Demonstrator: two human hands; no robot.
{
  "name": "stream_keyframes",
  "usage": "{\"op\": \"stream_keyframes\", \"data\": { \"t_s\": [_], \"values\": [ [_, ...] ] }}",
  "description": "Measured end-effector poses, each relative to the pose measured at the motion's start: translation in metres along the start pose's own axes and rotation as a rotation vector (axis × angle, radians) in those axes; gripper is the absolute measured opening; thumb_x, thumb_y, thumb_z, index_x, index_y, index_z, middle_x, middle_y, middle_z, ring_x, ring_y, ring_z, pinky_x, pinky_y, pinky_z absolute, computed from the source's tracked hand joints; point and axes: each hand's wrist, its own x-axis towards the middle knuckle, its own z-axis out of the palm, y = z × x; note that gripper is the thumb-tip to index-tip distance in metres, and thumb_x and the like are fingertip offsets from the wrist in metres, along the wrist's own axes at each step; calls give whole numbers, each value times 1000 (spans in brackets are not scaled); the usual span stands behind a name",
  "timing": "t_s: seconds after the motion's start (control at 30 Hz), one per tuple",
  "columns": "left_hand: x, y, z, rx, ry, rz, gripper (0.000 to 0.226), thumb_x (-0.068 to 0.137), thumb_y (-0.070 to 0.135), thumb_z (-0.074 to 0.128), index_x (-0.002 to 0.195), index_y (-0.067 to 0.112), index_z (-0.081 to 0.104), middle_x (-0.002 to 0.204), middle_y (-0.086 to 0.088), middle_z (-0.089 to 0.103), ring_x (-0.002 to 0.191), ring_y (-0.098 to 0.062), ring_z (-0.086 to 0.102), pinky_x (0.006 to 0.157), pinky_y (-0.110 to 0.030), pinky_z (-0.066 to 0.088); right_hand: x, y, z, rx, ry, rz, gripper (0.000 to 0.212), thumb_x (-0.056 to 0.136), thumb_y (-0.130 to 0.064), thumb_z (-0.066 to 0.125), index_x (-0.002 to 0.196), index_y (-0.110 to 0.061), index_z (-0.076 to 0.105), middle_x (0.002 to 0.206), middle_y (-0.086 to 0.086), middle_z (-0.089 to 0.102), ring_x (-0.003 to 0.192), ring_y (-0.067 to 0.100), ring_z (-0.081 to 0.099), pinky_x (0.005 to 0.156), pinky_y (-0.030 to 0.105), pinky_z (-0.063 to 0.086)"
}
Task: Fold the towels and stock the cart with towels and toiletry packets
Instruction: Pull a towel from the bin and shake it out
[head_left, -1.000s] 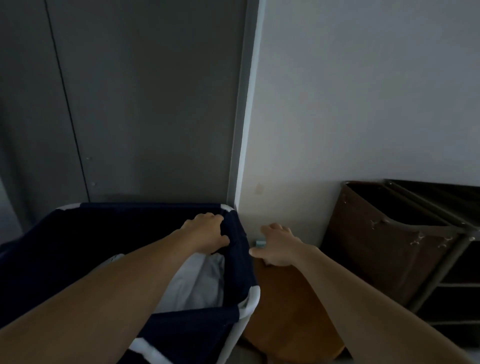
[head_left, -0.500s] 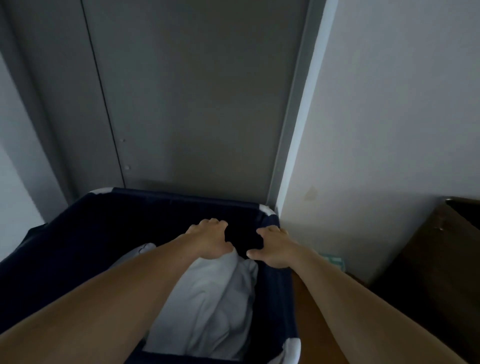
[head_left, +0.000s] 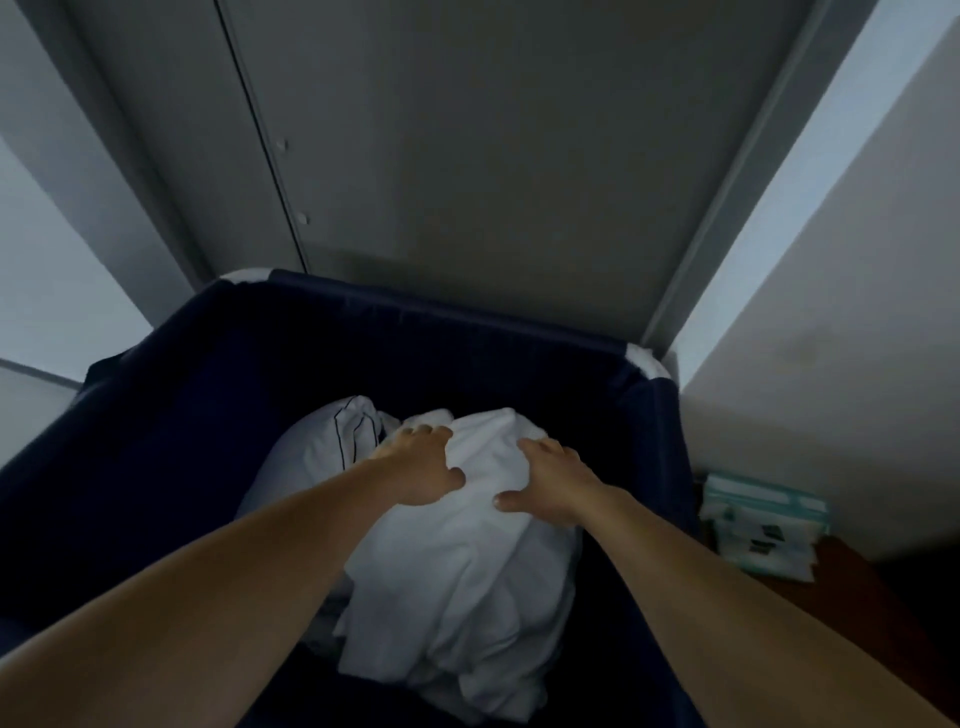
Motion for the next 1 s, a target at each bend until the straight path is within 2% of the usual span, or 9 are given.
{"op": "stream_keyframes", "data": {
  "t_s": [0.1, 0.2, 0.47, 0.57, 0.63, 0.73, 0.8, 0.9, 1.0],
  "values": [
    [44, -34, 24, -9, -77, -19, 78, 94, 52, 52, 156, 20, 18, 158, -8, 26, 143, -29, 28, 116, -45, 29, 51, -3, 29, 45, -99, 35, 124, 74, -71, 70, 158, -27, -10, 166, 3, -10, 153, 28, -4, 123, 49, 13],
    [88, -66, 51, -38, -143, -41, 81, 94, 53, 51, 158, 20, 13, 160, -8, 23, 145, -30, 25, 117, -44, 27, 105, -1, 67, 73, -175, 76, 135, 66, -71, 78, 156, -33, -16, 165, -2, -19, 151, 28, -16, 123, 53, 7],
    [169, -115, 116, -115, -210, -20, 80, 95, 52, 52, 158, 21, 13, 162, -7, 21, 146, -28, 25, 118, -42, 27, 192, 19, 153, -16, -258, 133, 150, 53, -70, 85, 152, -40, -23, 152, -4, -46, 141, 33, -40, 108, 78, 8],
    [177, -123, 131, -135, -243, -16, 80, 96, 52, 52, 158, 21, 12, 162, -8, 21, 146, -27, 25, 118, -41, 26, 196, 23, 177, -25, -241, 166, 132, 60, -61, 86, 157, -38, -1, 159, -1, -35, 146, 36, -28, 107, 75, 18],
    [175, -126, 138, -145, -253, -2, 82, 95, 51, 54, 158, 21, 12, 162, -8, 20, 146, -26, 24, 118, -36, 24, 195, 23, 190, 3, -151, 198, 100, 71, -48, 83, 150, -35, 24, 163, 0, -10, 149, 35, -6, 107, 64, 32],
    [166, -127, 136, -168, -275, 37, 94, 89, 55, 63, 158, 22, 9, 163, -6, 17, 147, -23, 21, 118, -33, 21, 184, 22, 197, 88, 12, 177, 51, 84, -31, 69, 131, -25, 51, 147, 4, 27, 133, 32, 28, 98, 48, 46],
    [158, -122, 126, -185, -304, 78, 108, 81, 58, 72, 158, 25, 4, 164, -2, 12, 148, -21, 17, 120, -34, 20, 170, 23, 191, 188, 83, 127, 36, 86, -31, 65, 119, -19, 57, 136, 3, 39, 122, 29, 38, 97, 41, 47],
    [146, -104, 104, -150, -340, 147, 126, 69, 63, 80, 157, 34, -5, 165, 3, 1, 151, -18, 5, 123, -41, 16, 146, 25, 164, 318, 179, 93, 20, 83, -32, 68, 97, -25, 56, 114, -5, 46, 110, 23, 47, 91, 30, 43],
    [131, -76, 79, -94, -339, 175, 135, 61, 64, 83, 153, 44, -14, 165, 6, -11, 152, -19, -7, 122, -50, 15, 123, 27, 123, 273, 326, 22, 25, 83, -36, 66, 81, -31, 42, 94, -13, 41, 102, 20, 49, 81, 28, 38]
  ]
}}
